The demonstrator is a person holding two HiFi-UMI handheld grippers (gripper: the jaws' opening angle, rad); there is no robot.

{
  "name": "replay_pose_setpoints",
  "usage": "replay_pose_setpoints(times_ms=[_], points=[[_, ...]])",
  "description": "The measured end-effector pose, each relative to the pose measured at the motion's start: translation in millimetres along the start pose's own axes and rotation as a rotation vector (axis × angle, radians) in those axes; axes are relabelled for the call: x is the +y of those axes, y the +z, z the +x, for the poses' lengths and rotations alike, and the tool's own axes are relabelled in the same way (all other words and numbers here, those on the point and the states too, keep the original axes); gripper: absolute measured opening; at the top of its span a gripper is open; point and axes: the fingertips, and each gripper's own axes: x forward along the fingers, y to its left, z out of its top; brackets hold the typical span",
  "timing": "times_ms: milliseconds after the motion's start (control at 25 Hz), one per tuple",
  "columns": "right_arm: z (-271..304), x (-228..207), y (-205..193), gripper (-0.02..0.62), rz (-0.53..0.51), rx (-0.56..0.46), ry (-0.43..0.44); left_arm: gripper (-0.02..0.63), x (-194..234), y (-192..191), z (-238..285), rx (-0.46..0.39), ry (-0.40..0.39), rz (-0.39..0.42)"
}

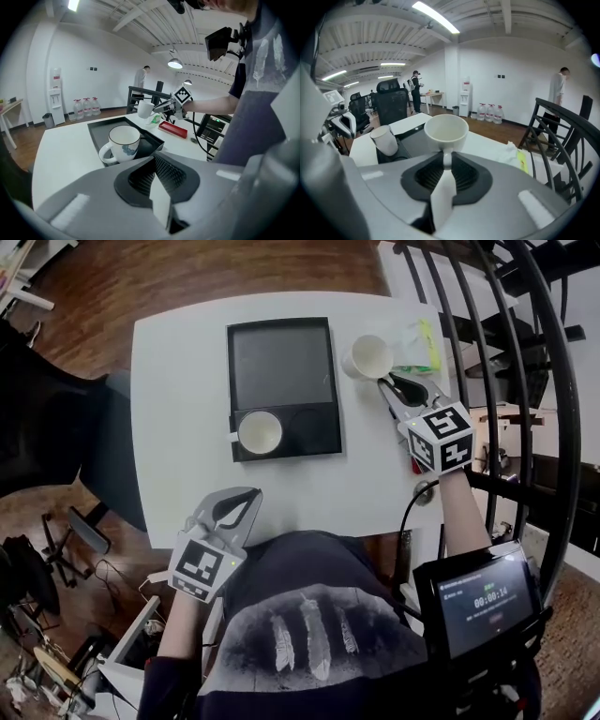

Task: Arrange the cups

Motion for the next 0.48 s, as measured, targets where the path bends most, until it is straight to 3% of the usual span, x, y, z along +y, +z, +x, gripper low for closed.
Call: replay_pose_setpoints(times_ms=[240,480], points=[[-3,34,10,0.049,-0.075,0.001,0.124,0.014,0,3,4,-0.001,0.022,0.023],[-7,70,-6,0.049,-0.172,0.045,0.269,0.014,-12,-1,1,-0.004,0.052,0.032]])
